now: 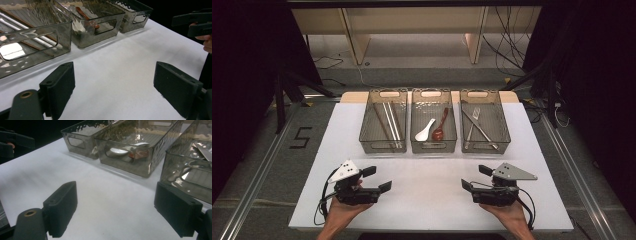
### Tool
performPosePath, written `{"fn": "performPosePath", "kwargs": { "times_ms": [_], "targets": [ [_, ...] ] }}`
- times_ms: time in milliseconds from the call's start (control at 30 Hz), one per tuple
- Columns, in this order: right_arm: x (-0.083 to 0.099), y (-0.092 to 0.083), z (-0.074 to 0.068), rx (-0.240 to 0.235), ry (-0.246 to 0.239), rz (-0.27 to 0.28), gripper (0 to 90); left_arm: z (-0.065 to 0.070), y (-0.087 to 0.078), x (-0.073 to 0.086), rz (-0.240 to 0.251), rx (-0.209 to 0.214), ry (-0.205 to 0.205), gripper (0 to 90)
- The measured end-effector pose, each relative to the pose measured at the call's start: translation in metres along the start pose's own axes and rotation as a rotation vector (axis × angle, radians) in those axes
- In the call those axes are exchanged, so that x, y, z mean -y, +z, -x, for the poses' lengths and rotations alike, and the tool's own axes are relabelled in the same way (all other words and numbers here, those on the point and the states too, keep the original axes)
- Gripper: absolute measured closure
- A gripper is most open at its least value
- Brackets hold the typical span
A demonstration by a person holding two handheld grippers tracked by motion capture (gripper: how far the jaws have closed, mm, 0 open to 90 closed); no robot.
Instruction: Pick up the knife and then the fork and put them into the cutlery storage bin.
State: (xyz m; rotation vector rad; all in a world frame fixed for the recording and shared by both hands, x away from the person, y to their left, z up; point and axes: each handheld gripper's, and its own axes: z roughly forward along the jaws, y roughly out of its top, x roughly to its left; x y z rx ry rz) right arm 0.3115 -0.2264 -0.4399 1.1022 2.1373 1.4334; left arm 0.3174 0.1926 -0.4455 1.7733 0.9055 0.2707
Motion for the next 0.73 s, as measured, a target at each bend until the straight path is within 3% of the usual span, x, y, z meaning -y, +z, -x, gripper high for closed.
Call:
{"fn": "performPosePath", "kwargs": {
  "times_ms": [733],
  "targets": [
    [0.0021,-0.0036,0.0018,0.029,-0.006,0.021,17.4,0.0002,0.0013,-0.0001,-0.004,0.002,0.000,16.9]
  ]
}}
